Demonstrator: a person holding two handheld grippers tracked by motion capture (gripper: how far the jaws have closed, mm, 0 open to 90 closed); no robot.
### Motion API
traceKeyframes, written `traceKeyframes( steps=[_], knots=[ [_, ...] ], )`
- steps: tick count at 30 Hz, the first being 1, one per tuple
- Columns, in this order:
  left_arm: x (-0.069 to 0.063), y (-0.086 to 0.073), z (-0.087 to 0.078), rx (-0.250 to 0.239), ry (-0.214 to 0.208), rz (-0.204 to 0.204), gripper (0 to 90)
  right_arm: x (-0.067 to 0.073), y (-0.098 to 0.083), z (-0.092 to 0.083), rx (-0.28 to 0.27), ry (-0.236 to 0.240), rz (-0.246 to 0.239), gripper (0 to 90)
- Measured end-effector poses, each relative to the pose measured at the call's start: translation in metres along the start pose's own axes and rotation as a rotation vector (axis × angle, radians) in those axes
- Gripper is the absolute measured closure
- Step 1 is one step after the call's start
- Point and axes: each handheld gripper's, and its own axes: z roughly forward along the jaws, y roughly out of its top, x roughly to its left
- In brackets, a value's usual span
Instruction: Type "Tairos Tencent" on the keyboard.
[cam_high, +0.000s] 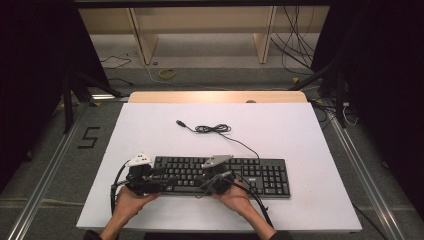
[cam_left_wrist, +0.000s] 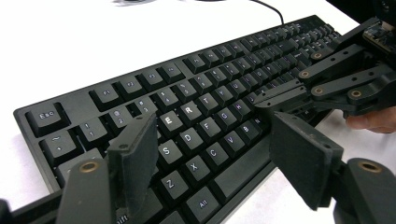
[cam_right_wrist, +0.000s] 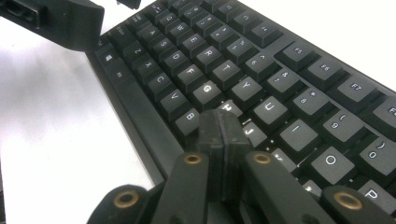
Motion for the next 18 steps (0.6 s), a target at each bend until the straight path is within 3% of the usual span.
traceKeyframes(
  steps=[8, 18],
  knots=[
    [0.000, 0.000, 0.001, 0.004, -0.003, 0.006, 33.1, -0.004, 0.004, -0.011, -0.053, 0.019, 0.029, 86.1],
    [-0.001, 0.000, 0.002, 0.013, -0.001, 0.015, 35.7, -0.007, 0.006, -0.024, -0.090, 0.033, 0.039, 70.7]
  ],
)
